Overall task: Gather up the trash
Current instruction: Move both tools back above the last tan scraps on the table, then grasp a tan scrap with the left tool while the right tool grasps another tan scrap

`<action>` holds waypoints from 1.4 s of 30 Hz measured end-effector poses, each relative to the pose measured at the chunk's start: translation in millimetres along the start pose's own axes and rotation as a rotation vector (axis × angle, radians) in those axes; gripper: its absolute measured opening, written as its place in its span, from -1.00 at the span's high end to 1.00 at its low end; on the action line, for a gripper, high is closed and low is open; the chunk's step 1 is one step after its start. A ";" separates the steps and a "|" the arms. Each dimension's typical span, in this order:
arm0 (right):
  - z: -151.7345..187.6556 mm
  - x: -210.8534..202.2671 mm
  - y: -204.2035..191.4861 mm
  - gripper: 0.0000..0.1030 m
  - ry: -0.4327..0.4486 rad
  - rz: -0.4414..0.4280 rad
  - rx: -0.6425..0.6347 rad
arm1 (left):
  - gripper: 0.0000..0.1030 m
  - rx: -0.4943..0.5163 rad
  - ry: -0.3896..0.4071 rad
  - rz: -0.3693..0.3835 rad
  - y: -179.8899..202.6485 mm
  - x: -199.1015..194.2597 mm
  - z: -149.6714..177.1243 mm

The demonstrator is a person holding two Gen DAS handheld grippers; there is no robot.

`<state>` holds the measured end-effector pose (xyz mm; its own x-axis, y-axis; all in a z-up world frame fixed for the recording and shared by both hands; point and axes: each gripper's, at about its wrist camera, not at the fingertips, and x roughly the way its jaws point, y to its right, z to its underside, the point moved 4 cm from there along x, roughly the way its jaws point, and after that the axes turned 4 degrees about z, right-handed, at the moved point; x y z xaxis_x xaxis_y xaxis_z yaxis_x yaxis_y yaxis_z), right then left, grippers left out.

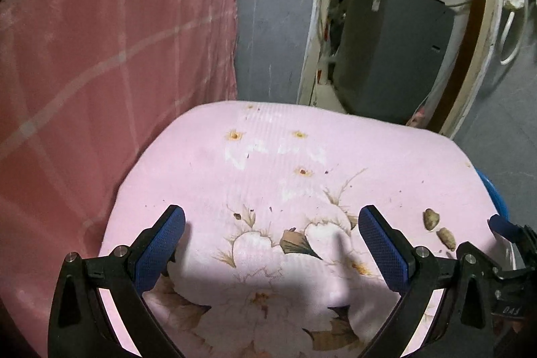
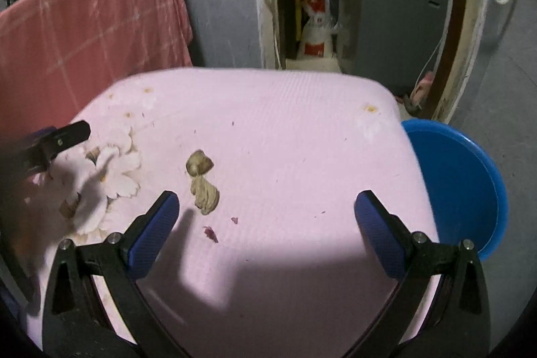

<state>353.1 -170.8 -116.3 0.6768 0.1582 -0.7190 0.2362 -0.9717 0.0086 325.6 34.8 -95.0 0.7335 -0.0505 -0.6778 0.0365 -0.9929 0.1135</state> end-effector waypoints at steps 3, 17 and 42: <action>-1.0 3.2 -5.4 -0.95 -0.016 0.015 -0.039 | -0.97 0.005 -0.011 -0.007 -0.8 3.3 2.8; -6.7 11.2 -22.8 0.45 -0.031 -0.071 -0.107 | -0.97 0.008 -0.044 0.040 6.5 11.2 -4.2; 7.9 -13.1 36.2 0.74 0.052 -0.060 0.087 | -0.65 0.209 -0.181 0.241 102.5 42.9 -0.2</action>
<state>347.3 -209.4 -112.1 0.6993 0.2233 -0.6791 0.2175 -0.9714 -0.0954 360.9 -69.1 -112.3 0.5717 -0.2855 -0.7692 -0.2756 -0.9499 0.1477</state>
